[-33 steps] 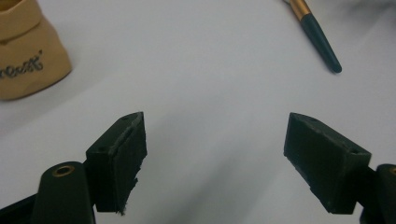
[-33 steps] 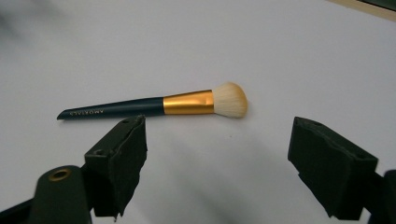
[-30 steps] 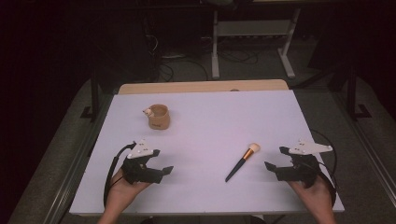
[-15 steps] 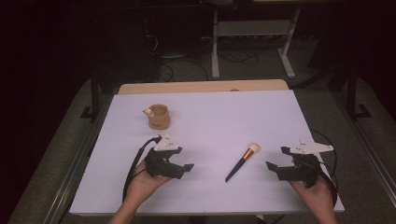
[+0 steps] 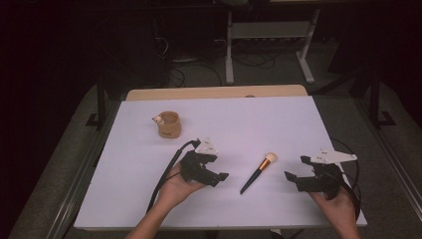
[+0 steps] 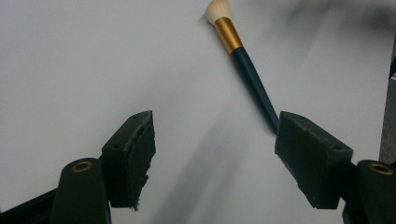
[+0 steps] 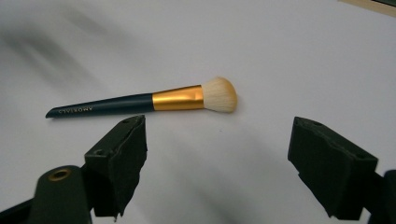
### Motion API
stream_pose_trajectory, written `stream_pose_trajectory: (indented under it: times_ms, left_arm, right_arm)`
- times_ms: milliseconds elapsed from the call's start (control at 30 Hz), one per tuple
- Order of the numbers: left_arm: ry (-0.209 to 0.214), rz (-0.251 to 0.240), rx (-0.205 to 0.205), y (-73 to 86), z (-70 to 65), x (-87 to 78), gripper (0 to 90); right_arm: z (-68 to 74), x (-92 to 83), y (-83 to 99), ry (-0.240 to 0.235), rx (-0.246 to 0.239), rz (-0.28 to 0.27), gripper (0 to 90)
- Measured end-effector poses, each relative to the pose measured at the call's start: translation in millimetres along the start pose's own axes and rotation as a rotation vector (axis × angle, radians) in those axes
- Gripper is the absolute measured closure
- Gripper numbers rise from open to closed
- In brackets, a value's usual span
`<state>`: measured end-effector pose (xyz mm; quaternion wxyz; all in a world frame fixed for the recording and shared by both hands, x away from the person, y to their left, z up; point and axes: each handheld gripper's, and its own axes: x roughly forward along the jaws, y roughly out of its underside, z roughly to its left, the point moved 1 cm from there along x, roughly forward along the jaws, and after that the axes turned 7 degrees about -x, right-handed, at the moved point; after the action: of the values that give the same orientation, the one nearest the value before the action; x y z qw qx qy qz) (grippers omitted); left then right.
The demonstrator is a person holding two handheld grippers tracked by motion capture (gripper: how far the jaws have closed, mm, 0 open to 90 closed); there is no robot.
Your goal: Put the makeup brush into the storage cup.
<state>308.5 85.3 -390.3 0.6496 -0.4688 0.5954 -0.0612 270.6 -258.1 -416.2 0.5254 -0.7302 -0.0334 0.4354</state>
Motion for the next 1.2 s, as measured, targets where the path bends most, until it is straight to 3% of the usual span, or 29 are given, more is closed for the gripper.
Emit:
stream_pose_trajectory:
  times_ms: [300, 333, 567, 767, 933, 1200]
  left_arm:
    - [0.026, 0.058, 0.014, -17.2, -11.4, 25.3, 30.9]
    - [0.023, 0.073, 0.031, -19.2, -11.7, 27.9, 31.6]
    - [0.031, 0.112, 0.02, -30.9, -16.5, 50.1, 33.4]
    - [0.04, 0.16, 0.047, -40.2, -18.8, 62.5, 35.1]
    - [0.037, 0.161, 0.02, -46.4, -21.5, 74.0, 36.8]
    - [0.036, 0.214, 0.033, -56.7, -25.5, 92.2, 41.6]
  right_arm:
    - [-1.0, 0.5, -0.2, 0.003, 0.001, -0.003, 18.8]
    - [-1.2, 0.9, -0.3, 0.002, 0.001, -0.003, 18.8]
    - [-1.1, 1.1, 0.2, 0.006, -0.003, 0.005, 19.0]
    - [-2.5, 1.0, 1.3, 0.003, 0.006, 0.003, 19.0]
    - [-2.0, 1.5, 1.0, 0.004, 0.002, 0.004, 19.1]
    - [-1.8, 2.9, 0.6, 0.003, -0.001, 0.008, 19.3]
